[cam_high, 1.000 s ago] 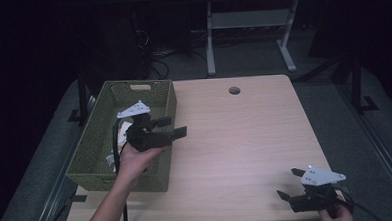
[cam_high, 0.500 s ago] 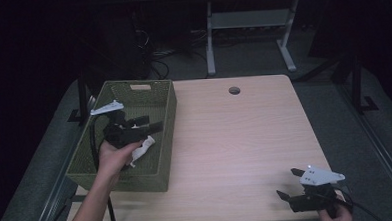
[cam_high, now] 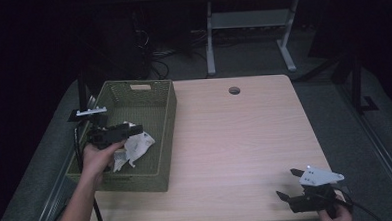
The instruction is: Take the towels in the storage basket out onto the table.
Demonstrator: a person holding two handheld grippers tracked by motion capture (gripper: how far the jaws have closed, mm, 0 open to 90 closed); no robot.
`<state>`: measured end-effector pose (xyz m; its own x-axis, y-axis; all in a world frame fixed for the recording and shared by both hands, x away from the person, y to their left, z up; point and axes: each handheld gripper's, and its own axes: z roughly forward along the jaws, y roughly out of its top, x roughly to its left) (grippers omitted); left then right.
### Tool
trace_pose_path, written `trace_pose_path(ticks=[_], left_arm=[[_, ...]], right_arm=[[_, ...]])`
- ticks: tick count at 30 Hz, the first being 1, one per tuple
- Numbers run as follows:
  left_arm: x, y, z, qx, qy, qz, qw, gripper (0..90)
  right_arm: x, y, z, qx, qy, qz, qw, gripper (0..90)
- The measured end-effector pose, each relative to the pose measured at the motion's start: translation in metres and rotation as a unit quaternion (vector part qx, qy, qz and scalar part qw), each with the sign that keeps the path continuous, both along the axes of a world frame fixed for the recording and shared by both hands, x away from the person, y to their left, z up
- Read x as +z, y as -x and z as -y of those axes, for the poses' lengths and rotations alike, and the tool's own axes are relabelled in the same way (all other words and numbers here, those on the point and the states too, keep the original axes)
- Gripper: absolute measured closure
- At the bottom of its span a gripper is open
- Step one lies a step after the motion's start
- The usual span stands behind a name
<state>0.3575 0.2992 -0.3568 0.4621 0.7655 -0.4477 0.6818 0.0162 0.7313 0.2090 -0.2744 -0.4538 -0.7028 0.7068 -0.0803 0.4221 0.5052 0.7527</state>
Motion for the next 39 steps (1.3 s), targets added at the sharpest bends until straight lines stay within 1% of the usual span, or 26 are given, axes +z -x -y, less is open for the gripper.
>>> trace_pose_path(ticks=[3, 6, 7, 9, 11, 13, 15, 16, 17, 18, 20, 21, 22, 24, 25, 26, 27, 28, 29, 31, 33, 34, 35, 36, 38, 39], left_arm=[[-0.004, -0.004, -0.009, -0.001, 0.002, -0.020, 0.9998, 20.2], [-0.007, -0.006, -0.014, 0.007, -0.007, -0.025, 0.9996, 20.3], [-0.009, -0.008, -0.017, 0.010, -0.010, -0.034, 0.9993, 20.2], [-0.011, -0.011, -0.019, 0.019, -0.028, -0.045, 0.9984, 20.2], [-0.015, -0.012, -0.018, 0.009, -0.037, -0.057, 0.9976, 20.3], [-0.017, -0.015, -0.014, 0.009, -0.067, -0.066, 0.9955, 20.3], [-0.020, -0.018, -0.013, 0.017, -0.088, -0.074, 0.9932, 20.3], [-0.022, -0.020, -0.013, 0.018, -0.092, -0.085, 0.9920, 20.3], [-0.023, -0.021, -0.013, 0.020, -0.088, -0.096, 0.9913, 20.4], [-0.025, -0.023, -0.013, 0.026, -0.090, -0.102, 0.9904, 20.3], [-0.024, -0.025, -0.011, 0.027, -0.113, -0.111, 0.9871, 21.2], [-0.024, -0.026, -0.010, 0.028, -0.115, -0.111, 0.9868, 21.2], [-0.025, -0.027, -0.009, 0.030, -0.122, -0.113, 0.9857, 21.4], [-0.028, -0.028, -0.006, 0.033, -0.154, -0.118, 0.9805, 21.4], [-0.028, -0.028, -0.006, 0.033, -0.154, -0.118, 0.9805, 21.7], [-0.030, -0.030, -0.005, 0.036, -0.168, -0.130, 0.9765, 21.7], [-0.033, -0.032, -0.003, 0.035, -0.172, -0.140, 0.9745, 21.7], [-0.033, -0.032, -0.003, 0.035, -0.172, -0.140, 0.9745, 22.0], [-0.037, -0.034, 0.000, 0.033, -0.194, -0.151, 0.9687, 22.6], [-0.042, -0.037, 0.000, 0.025, -0.215, -0.168, 0.9618, 23.0], [-0.046, -0.041, 0.000, 0.014, -0.217, -0.184, 0.9584, 25.3], [-0.046, -0.041, 0.000, 0.014, -0.217, -0.184, 0.9584, 25.9], [-0.049, -0.043, 0.000, 0.016, -0.235, -0.195, 0.9521, 26.5], [-0.050, -0.044, 0.000, 0.013, -0.244, -0.200, 0.9488, 27.5], [-0.052, -0.044, 0.001, 0.007, -0.251, -0.207, 0.9455, 32.1], [-0.052, -0.045, 0.001, 0.005, -0.258, -0.209, 0.9432, 34.3]], right_arm=[[0.001, 0.001, 0.000, -0.001, -0.003, 0.000, 1.0000, 14.0], [0.001, 0.001, 0.000, 0.000, -0.003, 0.002, 1.0000, 14.0], [0.001, 0.001, 0.000, 0.000, -0.005, 0.001, 1.0000, 14.0], [0.000, 0.001, 0.000, 0.001, -0.005, 0.000, 1.0000, 14.0], [0.001, 0.001, 0.000, 0.003, -0.005, 0.000, 1.0000, 14.0], [0.001, 0.001, -0.001, 0.003, -0.003, -0.001, 1.0000, 14.0], [0.001, 0.002, -0.001, 0.002, -0.004, -0.001, 1.0000, 14.0], [0.001, 0.001, -0.001, 0.002, -0.004, -0.001, 1.0000, 14.0], [0.001, 0.001, -0.001, 0.003, -0.003, -0.002, 1.0000, 14.0], [0.001, 0.001, -0.001, 0.003, -0.003, -0.002, 1.0000, 14.0], [0.001, 0.002, -0.001, 0.004, -0.004, 0.000, 1.0000, 14.0], [0.001, 0.002, -0.001, 0.004, -0.005, 0.000, 1.0000, 14.0], [0.001, 0.002, -0.001, 0.004, -0.004, 0.000, 1.0000, 14.0], [0.001, 0.002, -0.001, 0.006, -0.003, 0.001, 1.0000, 14.0], [0.001, 0.002, -0.001, 0.006, -0.003, 0.001, 1.0000, 14.0], [0.001, 0.002, -0.001, 0.007, -0.002, 0.001, 1.0000, 14.0], [0.001, 0.002, -0.002, 0.007, -0.003, 0.001, 1.0000, 14.0], [0.001, 0.002, -0.002, 0.007, -0.003, 0.001, 1.0000, 14.0], [0.001, 0.002, -0.002, 0.008, -0.003, 0.001, 1.0000, 14.0], [0.002, 0.002, -0.002, 0.009, -0.002, 0.002, 1.0000, 14.0], [0.002, 0.003, -0.002, 0.008, -0.005, 0.003, 1.0000, 14.0], [0.002, 0.003, -0.002, 0.008, -0.005, 0.003, 1.0000, 14.0], [0.001, 0.002, -0.001, 0.008, -0.004, 0.002, 1.0000, 14.0], [0.001, 0.002, -0.001, 0.008, -0.004, 0.001, 1.0000, 14.0], [0.001, 0.003, -0.001, 0.008, -0.004, 0.002, 1.0000, 14.0], [0.002, 0.003, -0.001, 0.009, -0.003, 0.003, 1.0000, 14.0]])
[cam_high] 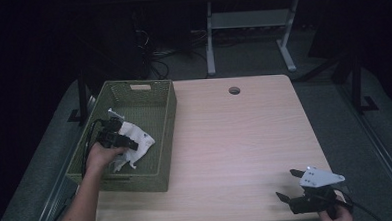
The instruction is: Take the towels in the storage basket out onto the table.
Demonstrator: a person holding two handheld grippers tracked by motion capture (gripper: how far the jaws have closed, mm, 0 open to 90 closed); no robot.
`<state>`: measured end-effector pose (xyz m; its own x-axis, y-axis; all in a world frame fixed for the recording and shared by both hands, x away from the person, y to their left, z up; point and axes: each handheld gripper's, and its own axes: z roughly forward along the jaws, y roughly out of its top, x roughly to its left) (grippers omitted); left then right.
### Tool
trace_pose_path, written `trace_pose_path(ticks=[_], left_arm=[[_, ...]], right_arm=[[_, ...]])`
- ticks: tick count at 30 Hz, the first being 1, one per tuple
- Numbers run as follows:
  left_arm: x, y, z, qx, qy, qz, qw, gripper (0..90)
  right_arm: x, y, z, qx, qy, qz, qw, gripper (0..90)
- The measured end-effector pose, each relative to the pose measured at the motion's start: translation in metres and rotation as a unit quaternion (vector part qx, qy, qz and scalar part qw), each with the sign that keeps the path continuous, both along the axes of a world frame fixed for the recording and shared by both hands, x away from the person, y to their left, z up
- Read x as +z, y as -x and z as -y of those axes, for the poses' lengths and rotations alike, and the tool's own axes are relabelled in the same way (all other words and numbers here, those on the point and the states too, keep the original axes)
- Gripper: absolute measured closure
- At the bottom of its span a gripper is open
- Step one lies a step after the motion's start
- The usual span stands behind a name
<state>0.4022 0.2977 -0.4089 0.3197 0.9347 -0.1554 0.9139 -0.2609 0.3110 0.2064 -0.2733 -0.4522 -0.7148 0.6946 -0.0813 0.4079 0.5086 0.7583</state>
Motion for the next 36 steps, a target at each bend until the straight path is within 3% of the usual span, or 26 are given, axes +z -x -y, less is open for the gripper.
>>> trace_pose_path(ticks=[2, 4, 5, 9, 12, 18, 26, 33, 36], left_arm=[[-0.001, 0.001, 0.003, -0.016, -0.008, -0.003, 0.9998, 48.4], [-0.002, 0.000, 0.004, -0.017, -0.014, -0.011, 0.9997, 51.0], [-0.005, -0.001, 0.006, -0.028, -0.028, -0.022, 0.9990, 52.8], [-0.007, -0.001, 0.007, -0.029, -0.033, -0.029, 0.9986, 62.1], [-0.007, -0.001, 0.007, -0.037, -0.043, -0.027, 0.9980, 68.6], [0.000, 0.002, 0.008, -0.046, -0.040, -0.017, 0.9980, 81.1], [0.008, 0.004, 0.003, -0.036, -0.024, -0.011, 0.9990, 83.0], [0.020, 0.005, 0.002, -0.030, 0.009, 0.014, 0.9994, 84.1], [0.025, 0.008, 0.003, -0.030, 0.013, 0.025, 0.9991, 84.2]], right_arm=[[0.000, 0.000, 0.000, 0.001, 0.000, 0.000, 1.0000, 14.0], [0.000, 0.000, -0.001, 0.000, -0.002, -0.002, 1.0000, 14.0], [0.000, 0.000, 0.000, 0.001, -0.001, -0.002, 1.0000, 14.0], [0.000, 0.000, 0.001, 0.002, 0.001, 0.002, 1.0000, 14.0], [0.000, 0.000, 0.001, 0.001, 0.000, 0.000, 1.0000, 14.0], [0.001, 0.001, 0.002, -0.002, -0.005, 0.002, 1.0000, 14.0], [0.000, 0.000, 0.003, -0.001, -0.004, 0.002, 1.0000, 14.0], [0.000, 0.000, 0.005, -0.006, -0.008, 0.002, 0.9999, 14.0], [0.000, 0.000, 0.005, -0.006, -0.009, 0.003, 0.9999, 14.0]])
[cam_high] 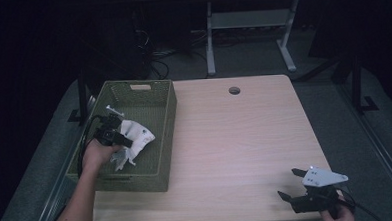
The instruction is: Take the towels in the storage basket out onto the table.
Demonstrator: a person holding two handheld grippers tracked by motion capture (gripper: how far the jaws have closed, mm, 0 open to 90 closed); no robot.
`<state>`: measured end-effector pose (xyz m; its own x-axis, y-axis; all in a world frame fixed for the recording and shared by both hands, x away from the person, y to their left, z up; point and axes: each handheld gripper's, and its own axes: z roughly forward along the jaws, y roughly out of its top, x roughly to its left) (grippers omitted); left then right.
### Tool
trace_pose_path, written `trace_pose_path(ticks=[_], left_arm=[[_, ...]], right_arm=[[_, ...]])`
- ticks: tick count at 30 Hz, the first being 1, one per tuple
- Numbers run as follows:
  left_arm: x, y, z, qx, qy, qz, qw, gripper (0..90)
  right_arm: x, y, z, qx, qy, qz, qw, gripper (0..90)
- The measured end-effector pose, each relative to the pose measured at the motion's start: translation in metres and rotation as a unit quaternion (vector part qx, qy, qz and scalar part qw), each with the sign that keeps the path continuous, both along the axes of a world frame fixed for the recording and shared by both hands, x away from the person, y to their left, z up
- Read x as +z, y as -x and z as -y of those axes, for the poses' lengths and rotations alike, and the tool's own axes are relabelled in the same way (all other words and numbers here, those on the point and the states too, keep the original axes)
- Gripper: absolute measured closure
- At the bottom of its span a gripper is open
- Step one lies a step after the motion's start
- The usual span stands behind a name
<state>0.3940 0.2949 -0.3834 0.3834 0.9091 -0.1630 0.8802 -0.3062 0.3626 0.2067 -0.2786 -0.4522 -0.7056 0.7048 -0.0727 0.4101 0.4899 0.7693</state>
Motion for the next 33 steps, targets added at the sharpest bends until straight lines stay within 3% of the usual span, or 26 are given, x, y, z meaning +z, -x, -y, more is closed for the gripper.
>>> trace_pose_path(ticks=[2, 9, 11, 21, 25, 26, 29, 31, 32, 33], left_arm=[[0.007, 0.005, 0.001, -0.003, 0.010, 0.013, 0.9999, 84.2], [0.016, 0.009, -0.005, 0.005, 0.031, 0.029, 0.9991, 84.2], [0.019, 0.010, -0.008, 0.008, 0.047, 0.035, 0.9982, 84.2], [0.035, 0.020, -0.015, 0.011, 0.085, 0.068, 0.9940, 84.0], [0.037, 0.026, -0.018, 0.010, 0.121, 0.084, 0.9890, 83.9], [0.037, 0.026, -0.018, 0.010, 0.121, 0.084, 0.9890, 83.9], [0.042, 0.031, -0.017, 0.004, 0.135, 0.098, 0.9860, 83.9], [0.048, 0.036, -0.016, 0.001, 0.155, 0.112, 0.9815, 83.9], [0.048, 0.036, -0.016, 0.001, 0.155, 0.112, 0.9815, 83.9], [0.050, 0.038, -0.016, -0.001, 0.170, 0.116, 0.9785, 83.9]], right_arm=[[0.001, 0.001, -0.001, -0.001, -0.003, 0.002, 1.0000, 14.0], [0.001, 0.001, -0.001, -0.003, -0.001, 0.004, 1.0000, 14.0], [0.001, 0.001, 0.000, -0.005, -0.002, 0.004, 1.0000, 14.0], [0.002, 0.002, 0.000, -0.007, -0.003, 0.004, 1.0000, 14.0], [0.002, 0.002, 0.000, -0.005, 0.000, 0.004, 1.0000, 14.0], [0.002, 0.002, 0.000, -0.005, 0.000, 0.004, 1.0000, 14.0], [0.002, 0.003, 0.001, -0.007, -0.001, 0.006, 1.0000, 14.0], [0.002, 0.003, 0.001, -0.007, -0.003, 0.007, 0.9999, 14.0], [0.002, 0.003, 0.001, -0.007, -0.003, 0.007, 0.9999, 14.0], [0.002, 0.003, 0.001, -0.008, -0.002, 0.006, 0.9999, 14.0]])
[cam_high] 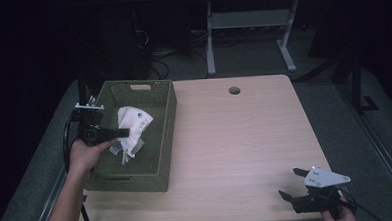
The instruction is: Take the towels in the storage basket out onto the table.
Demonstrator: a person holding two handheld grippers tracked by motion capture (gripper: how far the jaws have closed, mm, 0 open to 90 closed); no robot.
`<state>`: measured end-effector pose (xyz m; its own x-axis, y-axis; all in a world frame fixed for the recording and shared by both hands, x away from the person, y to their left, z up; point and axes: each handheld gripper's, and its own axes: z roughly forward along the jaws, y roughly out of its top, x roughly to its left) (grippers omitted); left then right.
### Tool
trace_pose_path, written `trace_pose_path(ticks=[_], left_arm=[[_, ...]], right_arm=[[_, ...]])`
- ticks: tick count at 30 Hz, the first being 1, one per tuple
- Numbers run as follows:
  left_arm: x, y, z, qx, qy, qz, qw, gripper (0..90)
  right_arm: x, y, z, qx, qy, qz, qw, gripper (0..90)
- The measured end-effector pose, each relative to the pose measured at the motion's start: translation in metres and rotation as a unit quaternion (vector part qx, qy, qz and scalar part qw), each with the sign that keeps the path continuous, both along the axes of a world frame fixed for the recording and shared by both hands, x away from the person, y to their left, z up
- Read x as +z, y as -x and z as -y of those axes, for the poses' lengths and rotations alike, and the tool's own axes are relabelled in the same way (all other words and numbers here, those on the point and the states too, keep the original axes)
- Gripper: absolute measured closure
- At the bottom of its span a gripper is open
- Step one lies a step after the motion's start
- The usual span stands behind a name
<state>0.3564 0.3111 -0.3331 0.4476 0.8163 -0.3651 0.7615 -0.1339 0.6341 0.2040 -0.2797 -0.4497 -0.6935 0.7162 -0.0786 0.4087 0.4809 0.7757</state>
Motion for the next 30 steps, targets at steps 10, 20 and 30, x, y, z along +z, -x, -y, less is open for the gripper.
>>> trace_pose_path(ticks=[10, 20, 30], left_arm=[[0.014, 0.009, -0.003, -0.004, 0.072, 0.023, 0.9971, 84.2], [0.033, 0.010, -0.011, -0.003, 0.149, 0.045, 0.9878, 84.0], [0.040, 0.018, -0.011, -0.016, 0.205, 0.070, 0.9762, 84.0]], right_arm=[[0.001, 0.001, 0.004, -0.009, -0.008, 0.001, 0.9999, 14.0], [0.001, 0.001, 0.006, -0.013, -0.013, 0.005, 0.9998, 14.0], [0.001, 0.001, 0.004, -0.012, -0.012, 0.004, 0.9999, 14.0]])
